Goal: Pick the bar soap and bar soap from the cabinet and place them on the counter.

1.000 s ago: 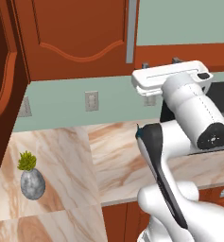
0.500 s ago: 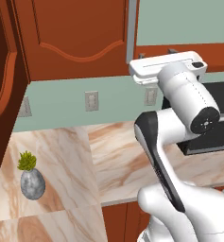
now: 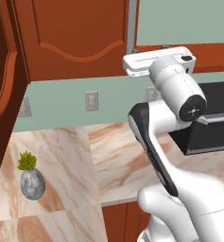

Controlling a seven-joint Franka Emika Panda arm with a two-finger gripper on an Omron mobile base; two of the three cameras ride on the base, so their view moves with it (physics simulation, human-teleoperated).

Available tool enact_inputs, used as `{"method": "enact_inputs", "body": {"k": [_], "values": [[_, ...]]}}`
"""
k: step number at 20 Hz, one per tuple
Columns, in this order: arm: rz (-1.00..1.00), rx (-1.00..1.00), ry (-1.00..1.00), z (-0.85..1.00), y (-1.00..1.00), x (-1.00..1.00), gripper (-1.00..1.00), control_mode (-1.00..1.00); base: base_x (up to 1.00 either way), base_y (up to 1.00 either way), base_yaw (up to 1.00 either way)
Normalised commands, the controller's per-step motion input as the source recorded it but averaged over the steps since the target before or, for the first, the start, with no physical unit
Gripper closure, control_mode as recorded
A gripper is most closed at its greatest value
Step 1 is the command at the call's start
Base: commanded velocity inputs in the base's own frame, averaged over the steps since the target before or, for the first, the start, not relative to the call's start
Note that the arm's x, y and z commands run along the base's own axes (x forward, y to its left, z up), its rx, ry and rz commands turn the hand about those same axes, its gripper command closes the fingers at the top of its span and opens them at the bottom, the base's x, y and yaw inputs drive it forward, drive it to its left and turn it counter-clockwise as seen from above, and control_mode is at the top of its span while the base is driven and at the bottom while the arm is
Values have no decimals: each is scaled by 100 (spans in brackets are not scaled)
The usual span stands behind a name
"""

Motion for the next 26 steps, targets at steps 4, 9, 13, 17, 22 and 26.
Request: {"method": "enact_inputs", "body": {"k": [4, 9, 13, 17, 22, 26], "values": [[0, 0, 1, 0, 13, 40, -100, -100, 0, 0, 0], [0, 0, 0, 0, 8, 35, -100, -100, 0, 0, 0], [0, 0, 0, 0, 1, 31, -100, -100, 0, 0, 0], [-1, 0, 0, 0, 0, 34, -100, -100, 0, 0, 0], [0, 0, 0, 0, 0, 37, -100, -100, 0, 0, 0], [0, 0, 0, 0, 2, 36, -100, -100, 0, 0, 0]]}}
